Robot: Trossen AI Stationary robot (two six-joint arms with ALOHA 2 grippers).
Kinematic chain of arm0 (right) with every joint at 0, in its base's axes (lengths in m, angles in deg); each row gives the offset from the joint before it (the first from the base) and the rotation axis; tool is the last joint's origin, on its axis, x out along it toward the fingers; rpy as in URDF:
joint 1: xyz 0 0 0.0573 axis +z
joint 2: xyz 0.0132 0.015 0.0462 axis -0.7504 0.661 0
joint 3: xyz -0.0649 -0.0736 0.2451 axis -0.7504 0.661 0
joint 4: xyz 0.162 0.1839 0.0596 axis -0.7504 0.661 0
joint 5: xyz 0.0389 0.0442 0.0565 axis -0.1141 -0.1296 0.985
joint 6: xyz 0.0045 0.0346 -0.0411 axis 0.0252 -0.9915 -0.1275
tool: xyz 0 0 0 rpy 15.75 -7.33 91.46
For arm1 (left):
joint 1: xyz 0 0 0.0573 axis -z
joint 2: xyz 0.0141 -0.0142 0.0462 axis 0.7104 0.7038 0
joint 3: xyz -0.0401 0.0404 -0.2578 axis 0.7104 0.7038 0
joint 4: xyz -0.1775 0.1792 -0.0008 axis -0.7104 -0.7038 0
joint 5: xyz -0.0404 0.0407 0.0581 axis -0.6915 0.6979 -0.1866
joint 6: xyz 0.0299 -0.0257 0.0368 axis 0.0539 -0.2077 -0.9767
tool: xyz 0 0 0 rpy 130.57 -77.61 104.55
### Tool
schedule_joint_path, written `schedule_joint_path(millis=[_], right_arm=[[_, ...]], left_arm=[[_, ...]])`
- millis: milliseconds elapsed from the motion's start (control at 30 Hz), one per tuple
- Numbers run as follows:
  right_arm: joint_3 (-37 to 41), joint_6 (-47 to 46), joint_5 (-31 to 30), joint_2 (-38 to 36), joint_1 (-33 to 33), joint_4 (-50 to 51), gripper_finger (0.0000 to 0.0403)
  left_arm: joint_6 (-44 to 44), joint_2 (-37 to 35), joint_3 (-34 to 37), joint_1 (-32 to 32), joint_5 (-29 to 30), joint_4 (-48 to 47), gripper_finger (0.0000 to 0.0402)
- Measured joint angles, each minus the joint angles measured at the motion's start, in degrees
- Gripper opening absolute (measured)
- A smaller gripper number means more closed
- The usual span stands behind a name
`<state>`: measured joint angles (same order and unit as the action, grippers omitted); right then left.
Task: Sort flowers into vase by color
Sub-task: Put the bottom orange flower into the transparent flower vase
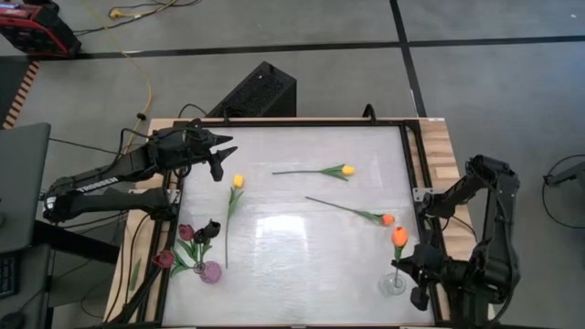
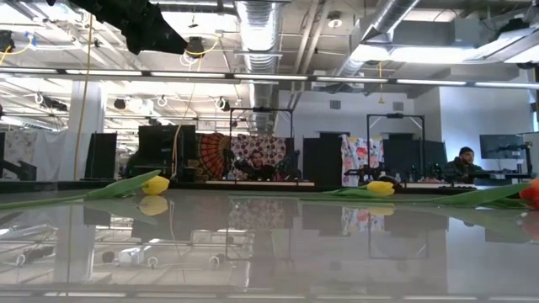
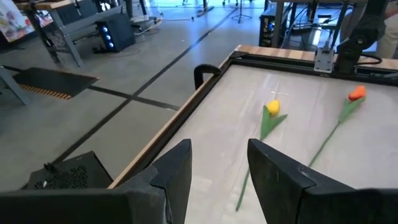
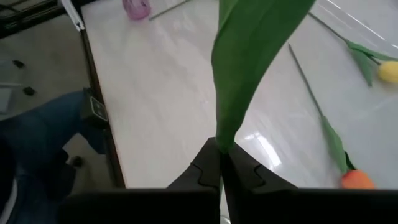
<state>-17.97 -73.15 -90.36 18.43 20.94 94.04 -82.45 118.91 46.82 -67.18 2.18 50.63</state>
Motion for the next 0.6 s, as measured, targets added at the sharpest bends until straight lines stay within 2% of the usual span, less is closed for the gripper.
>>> schedule_joint_path(millis=[133,267,600], right_arm=[[0.0,-0.4,0.7,1.3,0.0,-0.2,0.0032],[0.0,-1.7,4.4,3.2,0.0,-0.3,0.0033],[-0.1,-9.4,13.4,6.7,-0.8,-1.5,0.0072]], left_arm=[[0.0,0.0,0.0,0.0,0.0,0.0,0.0146],[0.4,0.0,0.0,0.0,-0.4,-0.4,0.0146],[2.3,0.0,0.0,0.0,-0.4,-0.7,0.0146]])
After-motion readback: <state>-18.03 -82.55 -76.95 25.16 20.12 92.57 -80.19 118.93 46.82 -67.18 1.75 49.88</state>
